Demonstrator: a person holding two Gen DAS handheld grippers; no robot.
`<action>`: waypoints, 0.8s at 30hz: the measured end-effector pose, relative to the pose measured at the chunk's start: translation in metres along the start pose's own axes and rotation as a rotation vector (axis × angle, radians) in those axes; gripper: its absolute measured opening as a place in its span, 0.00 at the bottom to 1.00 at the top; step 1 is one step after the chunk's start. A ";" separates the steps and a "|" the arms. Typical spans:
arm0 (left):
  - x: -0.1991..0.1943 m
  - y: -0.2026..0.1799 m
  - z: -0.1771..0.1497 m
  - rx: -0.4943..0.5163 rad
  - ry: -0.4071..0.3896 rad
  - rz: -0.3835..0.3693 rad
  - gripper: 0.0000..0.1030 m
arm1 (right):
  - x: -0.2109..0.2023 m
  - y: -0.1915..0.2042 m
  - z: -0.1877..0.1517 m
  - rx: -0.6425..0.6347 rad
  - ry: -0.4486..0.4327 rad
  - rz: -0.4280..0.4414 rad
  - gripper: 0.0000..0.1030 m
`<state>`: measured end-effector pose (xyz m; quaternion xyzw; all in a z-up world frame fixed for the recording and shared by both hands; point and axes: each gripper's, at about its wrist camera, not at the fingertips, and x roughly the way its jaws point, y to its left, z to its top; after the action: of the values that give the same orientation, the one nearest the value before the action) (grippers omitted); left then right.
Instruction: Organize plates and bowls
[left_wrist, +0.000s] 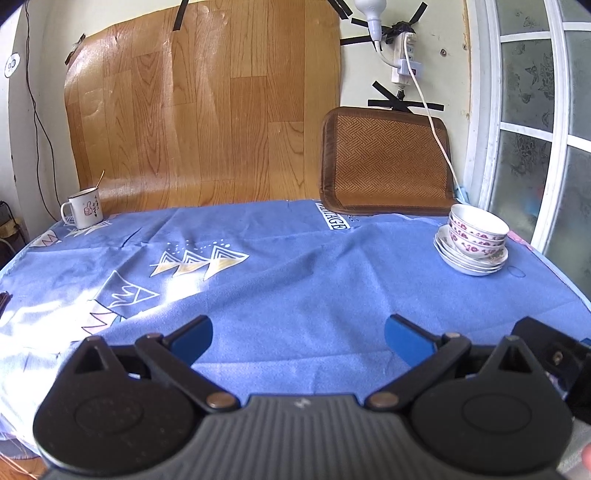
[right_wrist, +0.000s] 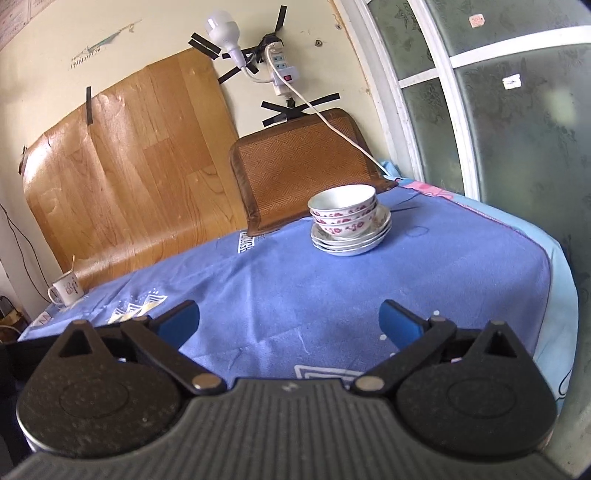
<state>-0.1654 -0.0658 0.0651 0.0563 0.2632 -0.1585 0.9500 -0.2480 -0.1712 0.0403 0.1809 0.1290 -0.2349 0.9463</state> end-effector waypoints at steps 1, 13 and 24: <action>0.000 0.000 0.000 0.000 0.001 -0.001 1.00 | 0.000 0.001 0.000 -0.001 0.006 0.006 1.00; 0.001 -0.001 -0.001 0.016 0.011 0.002 1.00 | -0.003 0.002 -0.001 0.010 -0.006 0.015 1.00; -0.001 -0.003 -0.002 0.037 0.006 -0.011 1.00 | -0.002 -0.003 -0.003 0.049 0.004 0.002 1.00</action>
<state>-0.1683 -0.0682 0.0635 0.0729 0.2634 -0.1682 0.9471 -0.2518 -0.1715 0.0372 0.2045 0.1249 -0.2367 0.9416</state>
